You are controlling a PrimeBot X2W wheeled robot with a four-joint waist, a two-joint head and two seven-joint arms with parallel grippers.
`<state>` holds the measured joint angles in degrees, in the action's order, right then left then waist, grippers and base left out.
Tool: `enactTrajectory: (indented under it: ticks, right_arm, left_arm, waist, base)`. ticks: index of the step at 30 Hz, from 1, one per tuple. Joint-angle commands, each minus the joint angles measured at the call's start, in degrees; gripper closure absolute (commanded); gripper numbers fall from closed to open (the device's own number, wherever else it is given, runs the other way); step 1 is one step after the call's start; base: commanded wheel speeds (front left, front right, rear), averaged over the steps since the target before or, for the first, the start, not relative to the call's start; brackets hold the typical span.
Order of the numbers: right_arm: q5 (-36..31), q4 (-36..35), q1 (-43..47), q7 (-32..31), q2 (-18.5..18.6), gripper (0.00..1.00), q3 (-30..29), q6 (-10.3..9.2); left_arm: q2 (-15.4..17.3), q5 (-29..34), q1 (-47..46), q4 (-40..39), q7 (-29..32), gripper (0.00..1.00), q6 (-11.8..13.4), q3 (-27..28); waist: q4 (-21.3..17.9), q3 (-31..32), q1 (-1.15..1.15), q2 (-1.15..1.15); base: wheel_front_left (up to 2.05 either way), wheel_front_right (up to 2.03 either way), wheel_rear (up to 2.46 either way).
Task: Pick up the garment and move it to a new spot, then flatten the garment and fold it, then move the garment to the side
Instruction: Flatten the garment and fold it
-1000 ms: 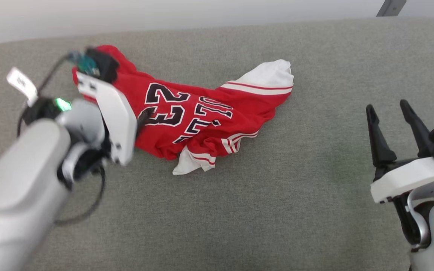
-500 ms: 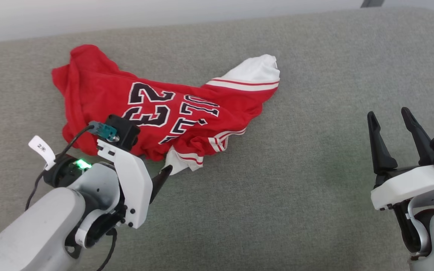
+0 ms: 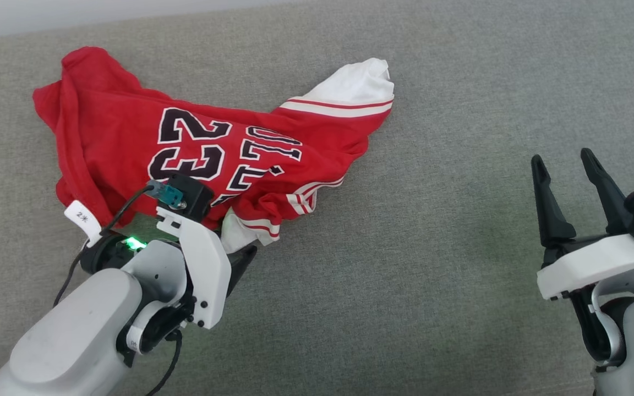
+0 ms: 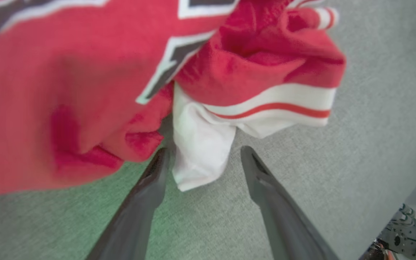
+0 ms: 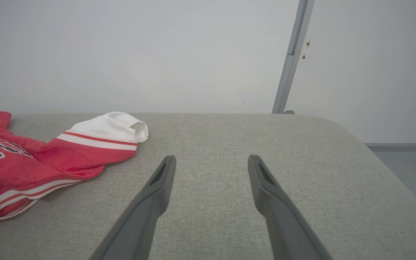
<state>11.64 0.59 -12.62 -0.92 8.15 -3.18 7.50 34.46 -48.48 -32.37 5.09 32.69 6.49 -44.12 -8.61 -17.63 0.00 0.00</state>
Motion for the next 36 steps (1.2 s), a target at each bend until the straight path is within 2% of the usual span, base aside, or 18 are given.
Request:
enactTrajectory:
  ticks: [1,8,9,10,13,18,26,30,36]
  right_arm:
    - [0.3,0.4,-0.9,0.6,0.1,0.00,0.3,-0.02]
    - [0.3,1.0,-1.4,0.9,0.2,0.00,0.4,-0.02]
    - [0.3,1.2,-1.5,1.0,0.1,0.00,0.5,-0.02]
    - [0.3,1.3,-1.6,1.0,0.0,0.00,0.5,-0.02]
    - [0.3,1.5,-1.7,1.1,-0.1,0.00,0.7,-0.02]
    - [0.2,1.7,-1.1,1.2,0.1,0.00,0.1,-0.02]
    - [-0.3,2.0,-0.1,0.9,0.2,0.00,-0.5,-0.02]
    - [-0.4,2.1,0.5,0.5,0.5,0.00,-0.7,-0.02]
    - [-0.5,2.1,1.5,-0.6,0.8,0.00,-0.5,-0.02]
  left_arm:
    - [-0.1,1.1,-1.0,1.4,-0.6,0.00,-0.5,-0.2]
    - [-1.8,2.1,-3.1,6.0,-1.4,0.00,-1.2,-1.1]
    - [-2.6,1.6,-3.4,7.4,-1.4,0.69,-1.0,-0.9]
    - [-2.7,1.9,-3.7,7.9,-1.6,1.00,-1.0,-1.0]
    - [-3.4,1.0,-3.5,9.0,-1.5,1.00,-1.0,-1.0]
    - [-2.7,0.2,-2.3,6.9,-1.1,1.00,-0.2,-0.5]
    - [0.9,0.2,0.6,0.4,0.7,1.00,3.1,0.4]
    - [5.9,-0.2,4.5,-5.9,4.3,1.00,8.8,1.5]
    - [14.5,1.3,9.3,-9.8,8.1,1.00,14.6,2.3]
  waist:
    - [-0.3,-0.3,0.00,0.00]
    - [-0.4,-0.7,0.00,0.00]
    - [-0.4,-0.7,0.00,0.00]
    - [-0.4,-0.8,0.00,0.00]
    - [-0.5,-0.8,0.00,0.00]
    - [0.1,-0.6,0.00,0.00]
    - [2.2,0.7,0.00,0.00]
    - [4.2,2.0,0.00,0.00]
    - [6.4,3.9,0.00,0.00]
  base:
    - [0.00,0.00,0.00]
    - [0.00,0.00,0.00]
    - [0.00,0.00,0.00]
    - [0.00,0.00,0.00]
    - [0.00,0.00,0.00]
    - [0.00,0.00,0.00]
    - [0.00,0.00,0.00]
    - [0.00,0.00,0.00]
    - [0.00,0.00,0.00]
